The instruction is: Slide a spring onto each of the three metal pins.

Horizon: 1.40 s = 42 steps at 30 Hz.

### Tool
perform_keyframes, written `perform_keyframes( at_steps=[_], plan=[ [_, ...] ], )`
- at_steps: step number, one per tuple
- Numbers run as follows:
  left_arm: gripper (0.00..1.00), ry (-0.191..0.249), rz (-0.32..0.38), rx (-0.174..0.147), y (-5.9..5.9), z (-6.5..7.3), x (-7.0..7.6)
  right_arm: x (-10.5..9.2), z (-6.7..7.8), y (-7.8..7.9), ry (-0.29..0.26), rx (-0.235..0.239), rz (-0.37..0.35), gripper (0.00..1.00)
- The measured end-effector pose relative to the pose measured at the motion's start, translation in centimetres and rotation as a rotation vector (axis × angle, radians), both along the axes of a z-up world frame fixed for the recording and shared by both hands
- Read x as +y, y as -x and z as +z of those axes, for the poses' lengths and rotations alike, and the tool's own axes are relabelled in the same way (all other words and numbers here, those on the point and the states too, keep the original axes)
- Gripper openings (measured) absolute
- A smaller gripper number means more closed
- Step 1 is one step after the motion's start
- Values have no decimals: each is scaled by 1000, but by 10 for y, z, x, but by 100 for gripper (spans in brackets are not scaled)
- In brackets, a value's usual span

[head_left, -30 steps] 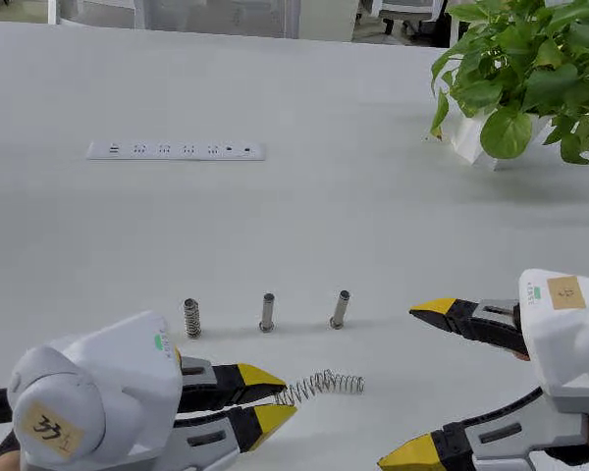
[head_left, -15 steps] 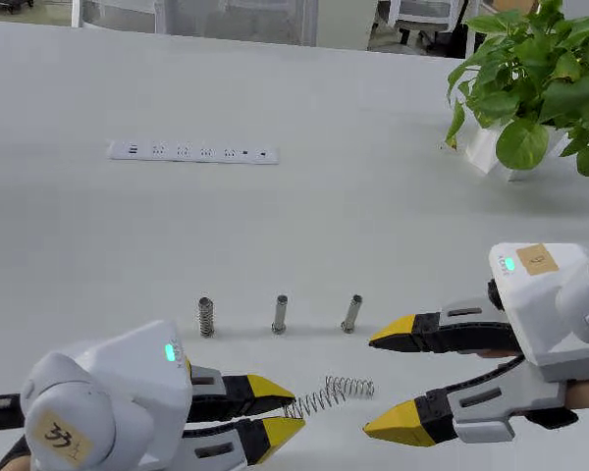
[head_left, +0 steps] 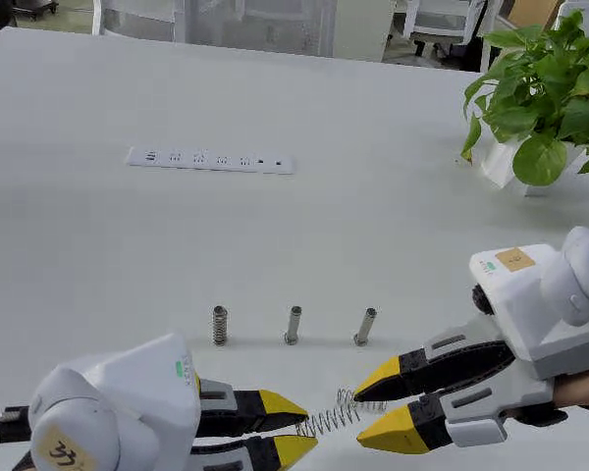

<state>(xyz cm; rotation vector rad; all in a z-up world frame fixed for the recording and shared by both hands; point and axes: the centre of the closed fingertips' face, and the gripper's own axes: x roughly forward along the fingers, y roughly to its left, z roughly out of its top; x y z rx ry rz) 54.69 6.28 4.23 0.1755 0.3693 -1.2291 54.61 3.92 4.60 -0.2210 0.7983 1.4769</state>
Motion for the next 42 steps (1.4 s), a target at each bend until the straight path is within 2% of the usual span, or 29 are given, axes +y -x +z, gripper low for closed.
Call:
perform_keyframes(
  at_steps=[12,26,32,42],
  plan=[
    [6,11,-9,3,2,-1,-1,3,-3,2,-5,45,0,10],
    [6,12,-11,4,2,-3,-4,3,-3,3,-2,34,7,8],
    [6,-1,-12,5,0,-5,-5,4,1,3,6,-1,19,7],
    [6,-23,-14,19,-1,-8,-9,7,11,3,40,-104,56,6]
  ],
)
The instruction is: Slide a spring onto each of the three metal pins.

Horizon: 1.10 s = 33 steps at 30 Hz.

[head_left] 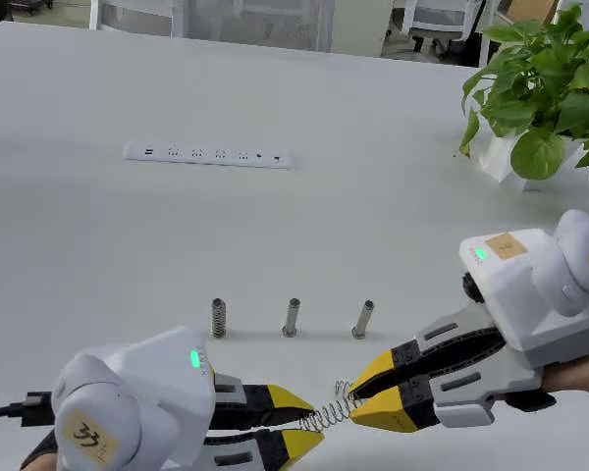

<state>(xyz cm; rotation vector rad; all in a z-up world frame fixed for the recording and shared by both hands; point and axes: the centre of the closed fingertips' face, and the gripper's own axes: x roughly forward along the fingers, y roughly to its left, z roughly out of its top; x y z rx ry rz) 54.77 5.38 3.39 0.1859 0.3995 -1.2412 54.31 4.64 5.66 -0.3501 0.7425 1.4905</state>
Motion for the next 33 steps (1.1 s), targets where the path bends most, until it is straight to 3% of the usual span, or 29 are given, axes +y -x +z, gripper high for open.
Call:
perform_keyframes(
  at_steps=[6,18,33],
  plan=[
    [6,-6,1,6,1,-1,-4,4,6,2,39,-86,42,6],
    [6,-4,2,12,2,-1,-9,11,12,5,98,-186,113,7],
    [6,-5,-1,5,4,-1,-12,6,9,6,140,-192,133,8]
  ],
)
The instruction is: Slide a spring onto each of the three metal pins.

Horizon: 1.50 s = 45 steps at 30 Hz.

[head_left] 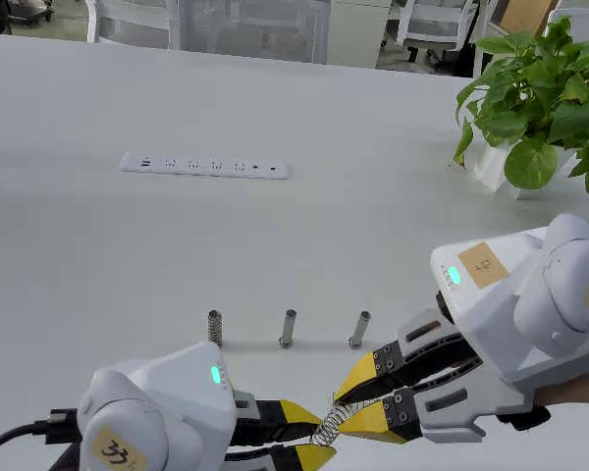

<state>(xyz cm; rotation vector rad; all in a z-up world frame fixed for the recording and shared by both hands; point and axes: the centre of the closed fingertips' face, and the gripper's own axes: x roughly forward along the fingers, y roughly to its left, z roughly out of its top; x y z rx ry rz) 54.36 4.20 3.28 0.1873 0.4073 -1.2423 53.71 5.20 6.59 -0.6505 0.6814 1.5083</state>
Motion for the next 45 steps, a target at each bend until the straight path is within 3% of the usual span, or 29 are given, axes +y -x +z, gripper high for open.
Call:
perform_keyframes(
  at_steps=[4,5,8,20,45],
  plan=[
    [6,-25,-5,-2,-1,-4,-1,-1,-2,0,34,-1,21,22],
    [6,-27,-7,-1,-1,-5,-2,-4,-4,-2,67,-25,52,22],
    [6,-27,-11,1,0,-6,-3,-4,-8,-3,105,-25,75,19],
    [6,-6,-9,1,-3,-2,-10,-3,-26,-1,195,-6,168,13],
    [7,4,-10,19,0,-4,-10,-1,-30,5,231,17,198,8]
  ],
)
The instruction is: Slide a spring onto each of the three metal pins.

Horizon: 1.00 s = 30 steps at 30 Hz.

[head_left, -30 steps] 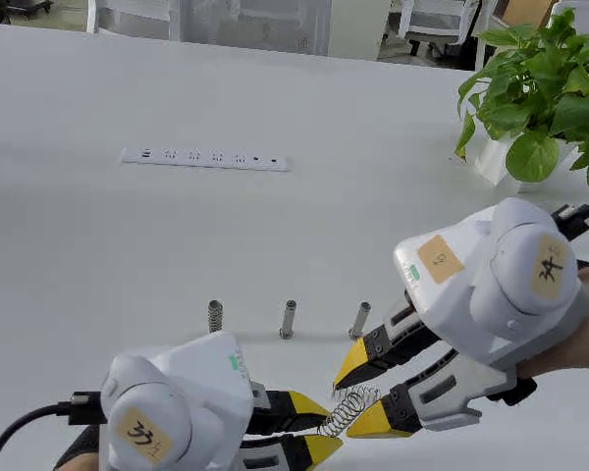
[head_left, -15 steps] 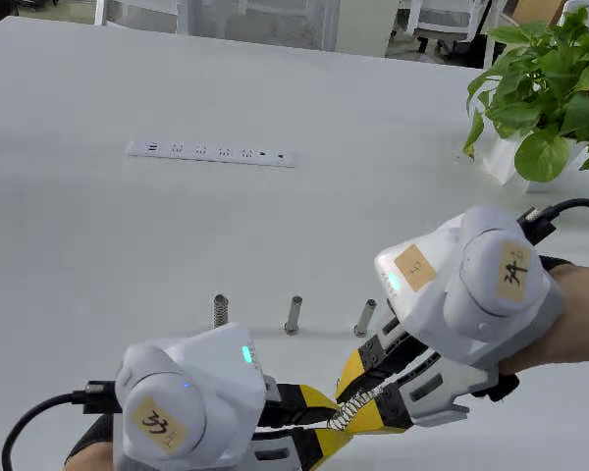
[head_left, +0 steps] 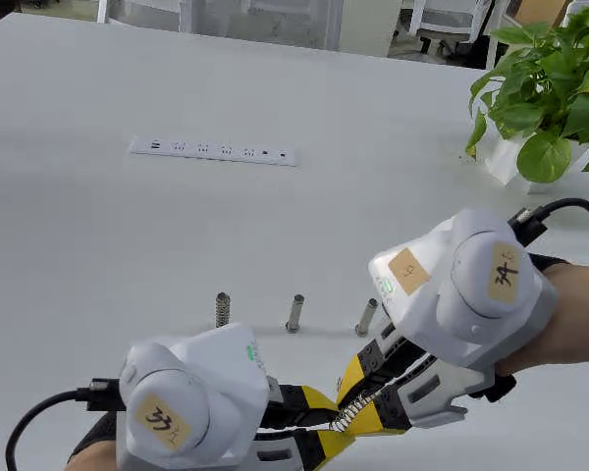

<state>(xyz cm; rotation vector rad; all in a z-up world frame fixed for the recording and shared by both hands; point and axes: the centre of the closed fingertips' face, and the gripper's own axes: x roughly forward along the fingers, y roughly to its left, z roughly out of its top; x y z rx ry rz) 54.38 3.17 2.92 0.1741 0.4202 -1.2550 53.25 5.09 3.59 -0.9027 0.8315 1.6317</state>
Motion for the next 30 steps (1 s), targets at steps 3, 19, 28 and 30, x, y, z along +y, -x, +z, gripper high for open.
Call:
perform_keyframes(
  at_steps=[3,19,28,30],
  plan=[
    [7,2,-5,-9,1,1,-1,0,0,1,6,1,5,7],
    [15,5,44,-15,-1,-4,7,0,1,-2,-6,-18,45,7],
    [41,5,161,26,-12,-12,30,-4,-4,-6,27,-28,63,7],
    [47,1,188,33,-14,-14,36,-5,-5,-7,30,-30,65,8]
  ],
)
